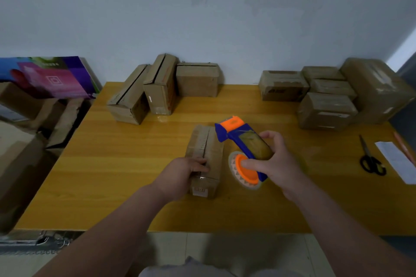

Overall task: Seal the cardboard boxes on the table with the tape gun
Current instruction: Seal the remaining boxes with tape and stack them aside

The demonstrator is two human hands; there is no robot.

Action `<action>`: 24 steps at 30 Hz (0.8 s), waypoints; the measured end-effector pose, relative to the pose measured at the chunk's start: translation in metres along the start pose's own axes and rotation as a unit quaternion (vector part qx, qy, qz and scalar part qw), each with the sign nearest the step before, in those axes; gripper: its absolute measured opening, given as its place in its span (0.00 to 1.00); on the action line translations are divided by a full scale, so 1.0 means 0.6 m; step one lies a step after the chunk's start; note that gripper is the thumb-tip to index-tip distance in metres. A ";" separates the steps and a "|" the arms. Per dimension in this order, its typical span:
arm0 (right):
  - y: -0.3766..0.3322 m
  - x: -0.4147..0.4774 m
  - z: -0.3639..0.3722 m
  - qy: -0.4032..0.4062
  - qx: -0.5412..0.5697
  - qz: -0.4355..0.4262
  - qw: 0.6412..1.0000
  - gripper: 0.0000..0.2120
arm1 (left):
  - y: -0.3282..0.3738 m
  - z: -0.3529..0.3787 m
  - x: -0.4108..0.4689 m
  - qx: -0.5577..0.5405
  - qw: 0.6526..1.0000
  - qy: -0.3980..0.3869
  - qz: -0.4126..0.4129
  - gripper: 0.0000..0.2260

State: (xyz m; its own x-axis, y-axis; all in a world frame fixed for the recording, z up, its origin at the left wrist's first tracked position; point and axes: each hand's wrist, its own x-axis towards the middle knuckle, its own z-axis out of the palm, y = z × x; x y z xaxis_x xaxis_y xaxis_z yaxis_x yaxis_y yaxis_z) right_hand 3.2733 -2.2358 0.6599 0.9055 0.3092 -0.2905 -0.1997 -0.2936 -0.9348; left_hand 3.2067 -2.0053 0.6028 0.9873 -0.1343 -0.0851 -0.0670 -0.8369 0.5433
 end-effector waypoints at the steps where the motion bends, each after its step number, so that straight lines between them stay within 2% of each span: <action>1: -0.002 -0.003 0.001 -0.010 -0.011 -0.004 1.000 0.32 | 0.001 -0.003 -0.003 -0.029 0.999 0.033 -0.014 0.19; 3: -0.004 -0.007 0.002 -0.025 -0.027 -0.015 0.999 0.32 | 0.010 -0.016 -0.006 -0.115 0.984 0.110 -0.083 0.14; 4: -0.005 -0.008 0.002 -0.036 -0.030 -0.021 0.999 0.32 | 0.015 -0.024 -0.005 -0.178 0.964 0.142 -0.135 0.11; 5: -0.008 -0.010 0.003 -0.049 -0.030 -0.028 0.998 0.33 | 0.023 -0.034 -0.005 -0.264 0.932 0.158 -0.189 0.09; 6: -0.010 -0.011 0.004 -0.061 -0.030 -0.035 0.997 0.33 | 0.031 -0.042 -0.003 -0.366 0.885 0.158 -0.242 0.10; 8: -0.008 -0.012 0.004 -0.081 -0.030 -0.044 0.995 0.33 | 0.042 -0.061 0.000 -0.512 0.789 0.116 -0.318 0.16; 9: -0.007 -0.013 0.004 -0.091 -0.030 -0.050 0.994 0.33 | 0.048 -0.070 -0.001 -0.549 0.758 0.086 -0.341 0.19; 12: -0.003 -0.013 0.005 -0.108 -0.039 -0.064 0.991 0.34 | 0.055 -0.084 -0.006 -0.610 0.705 0.015 -0.362 0.23; 16: -0.001 -0.015 0.006 -0.141 -0.039 -0.082 0.986 0.34 | 0.064 -0.084 -0.007 -0.631 0.686 -0.027 -0.361 0.13; 19: -0.002 -0.015 0.005 -0.152 -0.047 -0.086 0.984 0.34 | 0.065 -0.074 -0.004 -0.620 0.695 0.016 -0.365 0.09; 24: -0.013 -0.018 -0.001 -0.158 -0.147 -0.117 0.969 0.34 | 0.058 -0.064 -0.007 -0.539 0.757 0.098 -0.356 0.03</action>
State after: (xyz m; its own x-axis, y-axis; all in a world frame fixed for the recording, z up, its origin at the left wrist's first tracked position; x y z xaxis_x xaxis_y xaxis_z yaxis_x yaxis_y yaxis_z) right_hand 3.2653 -2.2372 0.6700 0.7435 0.6472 -0.1686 0.1551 -0.4120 -0.8979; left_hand 3.2060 -2.0134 0.6541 0.7268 0.3169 -0.6094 0.5450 0.2739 0.7924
